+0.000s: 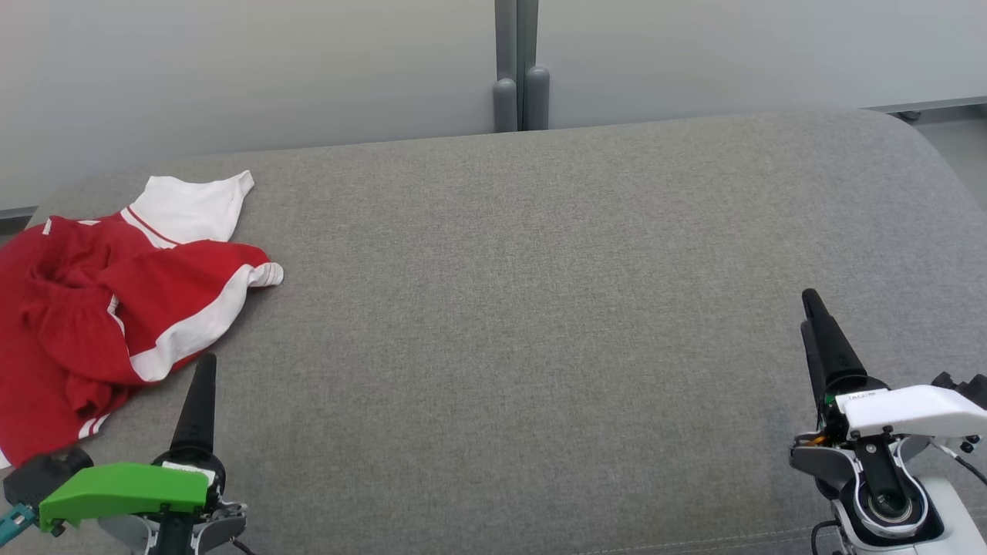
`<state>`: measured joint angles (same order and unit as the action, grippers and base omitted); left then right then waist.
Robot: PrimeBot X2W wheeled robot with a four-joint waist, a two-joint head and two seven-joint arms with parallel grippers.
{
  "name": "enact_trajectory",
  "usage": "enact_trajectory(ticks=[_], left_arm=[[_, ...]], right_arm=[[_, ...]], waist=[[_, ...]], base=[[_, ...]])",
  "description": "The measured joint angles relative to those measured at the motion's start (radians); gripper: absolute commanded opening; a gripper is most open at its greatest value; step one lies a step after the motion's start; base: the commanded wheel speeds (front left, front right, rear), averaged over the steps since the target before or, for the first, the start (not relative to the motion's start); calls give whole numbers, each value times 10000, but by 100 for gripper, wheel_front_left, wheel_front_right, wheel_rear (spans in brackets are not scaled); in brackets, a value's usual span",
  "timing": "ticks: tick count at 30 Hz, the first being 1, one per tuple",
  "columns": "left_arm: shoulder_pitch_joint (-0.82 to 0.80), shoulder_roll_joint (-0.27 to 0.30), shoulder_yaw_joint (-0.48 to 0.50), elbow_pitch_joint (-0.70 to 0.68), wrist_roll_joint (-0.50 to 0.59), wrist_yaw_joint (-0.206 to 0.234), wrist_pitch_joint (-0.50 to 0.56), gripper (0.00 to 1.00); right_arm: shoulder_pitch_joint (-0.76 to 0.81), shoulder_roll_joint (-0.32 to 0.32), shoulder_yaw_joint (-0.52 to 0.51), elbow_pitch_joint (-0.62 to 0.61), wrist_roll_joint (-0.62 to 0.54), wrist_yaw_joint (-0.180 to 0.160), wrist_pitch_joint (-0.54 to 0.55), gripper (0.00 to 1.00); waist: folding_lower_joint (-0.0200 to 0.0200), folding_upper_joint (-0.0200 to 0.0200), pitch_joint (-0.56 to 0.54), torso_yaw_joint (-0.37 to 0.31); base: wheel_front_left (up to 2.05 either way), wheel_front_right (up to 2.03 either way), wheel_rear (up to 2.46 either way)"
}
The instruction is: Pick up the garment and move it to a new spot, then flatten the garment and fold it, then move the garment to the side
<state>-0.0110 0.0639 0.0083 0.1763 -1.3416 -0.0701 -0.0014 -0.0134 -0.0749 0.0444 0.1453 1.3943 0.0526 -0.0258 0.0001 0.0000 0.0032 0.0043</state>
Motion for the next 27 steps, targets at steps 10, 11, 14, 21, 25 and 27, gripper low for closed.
enact_trajectory(ticks=[10,11,14,21,25,27], left_arm=[[-95,274,-445,-148,1839,2,-359,100],[-95,299,-472,-159,2006,15,-360,100],[-97,416,-506,-194,2612,119,-454,100],[-153,514,-823,-297,3979,320,-736,100],[-169,512,-965,-353,4567,412,-880,100],[-175,510,-1045,-362,4897,443,-957,100]], right_arm=[[-157,-270,428,-8,-1875,90,-311,100],[-212,-301,470,-35,-2086,102,-332,100],[-268,-407,621,-100,-2769,100,-441,100],[-415,-499,928,-219,-4259,59,-633,100],[-417,-516,1072,-259,-4982,-56,-771,100],[-417,-518,1168,-263,-5319,-117,-844,100]], waist=[[0,0,6,-6],[0,0,6,-7],[0,0,4,-12],[0,0,-6,-17],[0,0,-16,-19],[0,0,-21,-22]], base=[[0,0,0],[0,0,0],[0,0,0],[0,0,0],[0,0,0],[0,0,0]])
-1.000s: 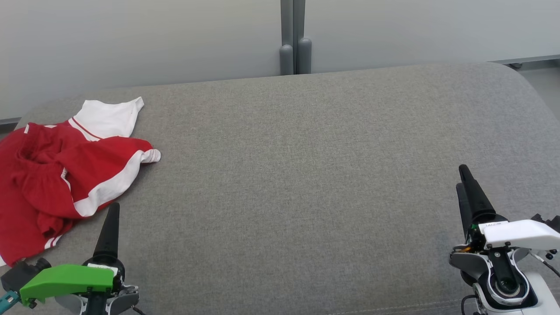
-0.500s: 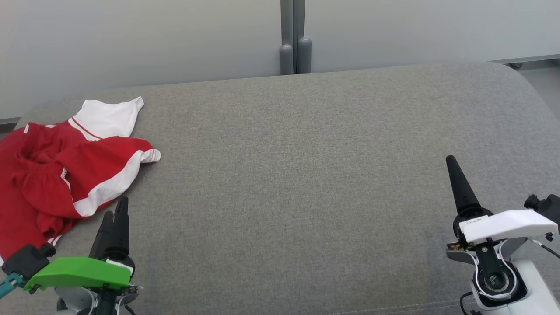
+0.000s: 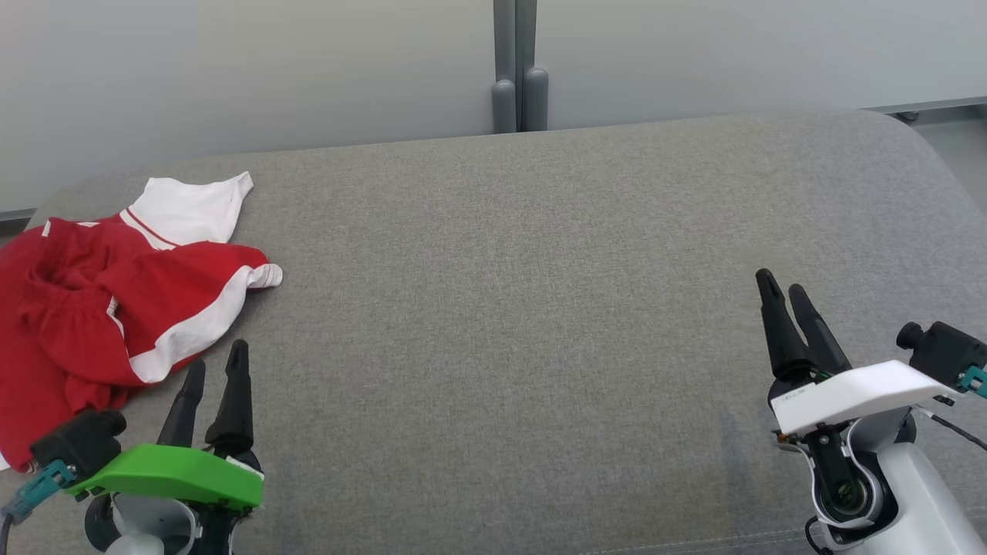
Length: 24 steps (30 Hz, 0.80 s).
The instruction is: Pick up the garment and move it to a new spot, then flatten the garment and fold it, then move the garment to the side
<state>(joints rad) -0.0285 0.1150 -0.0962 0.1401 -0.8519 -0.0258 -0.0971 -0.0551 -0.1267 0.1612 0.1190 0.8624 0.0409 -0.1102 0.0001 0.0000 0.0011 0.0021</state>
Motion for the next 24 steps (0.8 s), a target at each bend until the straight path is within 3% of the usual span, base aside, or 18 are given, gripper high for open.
enact_trajectory(ticks=[24], left_arm=[[-39,-4,-362,-316,3206,270,-844,100]], right_arm=[[-74,29,748,-98,-3423,-336,-757,100]], waist=[[0,0,8,-7]], base=[[0,0,0]])
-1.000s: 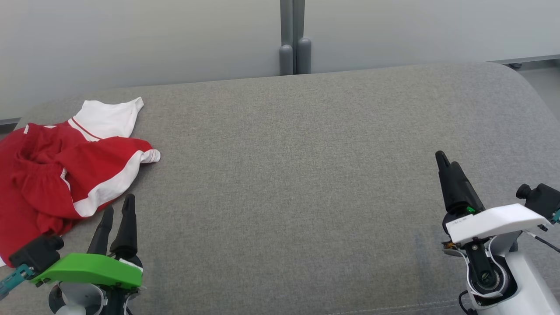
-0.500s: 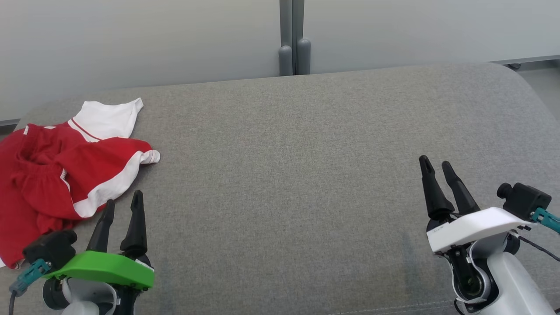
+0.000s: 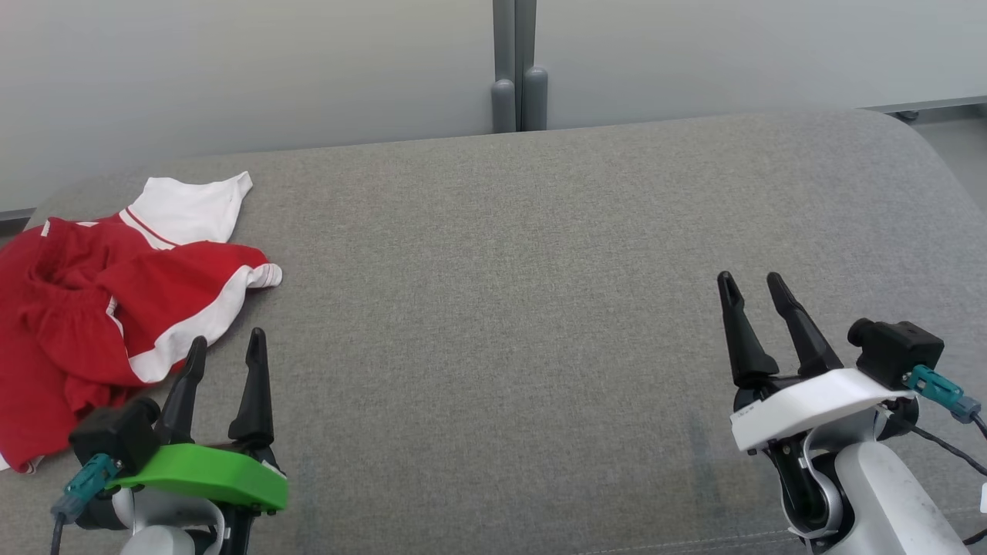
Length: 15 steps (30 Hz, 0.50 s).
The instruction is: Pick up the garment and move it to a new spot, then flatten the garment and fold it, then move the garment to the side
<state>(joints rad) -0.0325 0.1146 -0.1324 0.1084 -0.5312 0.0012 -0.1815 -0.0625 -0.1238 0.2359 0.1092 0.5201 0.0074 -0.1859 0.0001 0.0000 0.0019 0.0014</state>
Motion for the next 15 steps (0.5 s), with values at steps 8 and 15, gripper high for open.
enact_trajectory(ticks=[8,15], left_arm=[[-104,0,-81,-190,1032,-2,-267,100],[-113,0,-169,-238,1977,-2,-499,100]], right_arm=[[-118,6,221,-54,-1135,0,-259,100],[-126,27,303,-73,-2061,0,-485,100]], waist=[[0,0,13,10],[0,1,31,12]], base=[[0,0,0],[0,0,0]])
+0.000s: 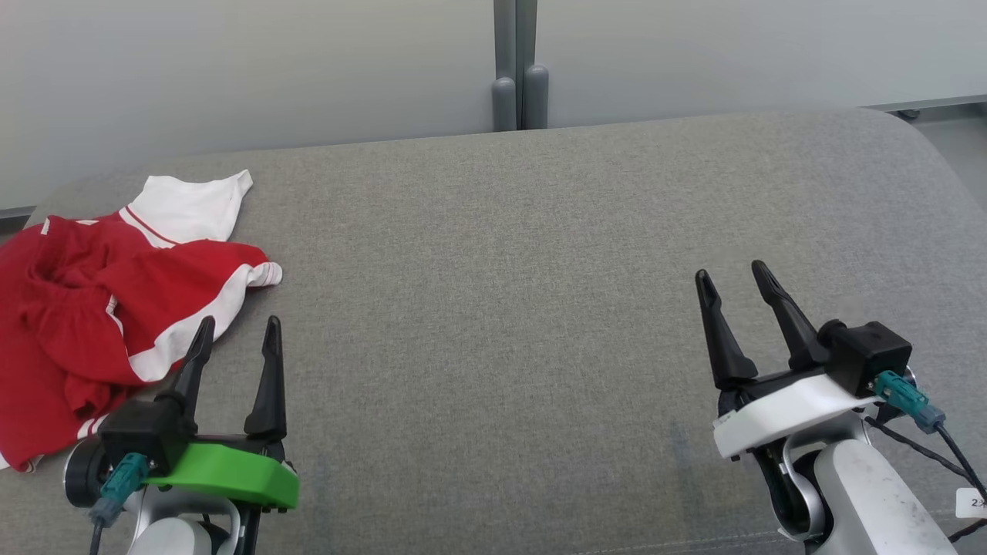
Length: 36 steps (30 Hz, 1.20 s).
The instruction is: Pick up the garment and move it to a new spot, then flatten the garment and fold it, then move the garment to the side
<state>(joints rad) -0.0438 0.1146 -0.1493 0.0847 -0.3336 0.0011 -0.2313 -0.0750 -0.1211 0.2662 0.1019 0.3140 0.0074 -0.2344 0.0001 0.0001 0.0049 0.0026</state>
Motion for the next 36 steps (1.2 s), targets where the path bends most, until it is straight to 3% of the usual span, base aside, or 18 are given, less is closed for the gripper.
enact_trajectory(ticks=[6,36], left_arm=[[-3,2,-92,-52,679,-4,-196,100],[-4,-159,288,113,748,-188,-203,100]], right_arm=[[-53,25,92,-58,-763,2,-163,100],[-92,255,-151,-71,-970,188,-176,100]], waist=[[0,0,11,-2],[0,0,74,42]], base=[[0,0,0],[0,0,0]])
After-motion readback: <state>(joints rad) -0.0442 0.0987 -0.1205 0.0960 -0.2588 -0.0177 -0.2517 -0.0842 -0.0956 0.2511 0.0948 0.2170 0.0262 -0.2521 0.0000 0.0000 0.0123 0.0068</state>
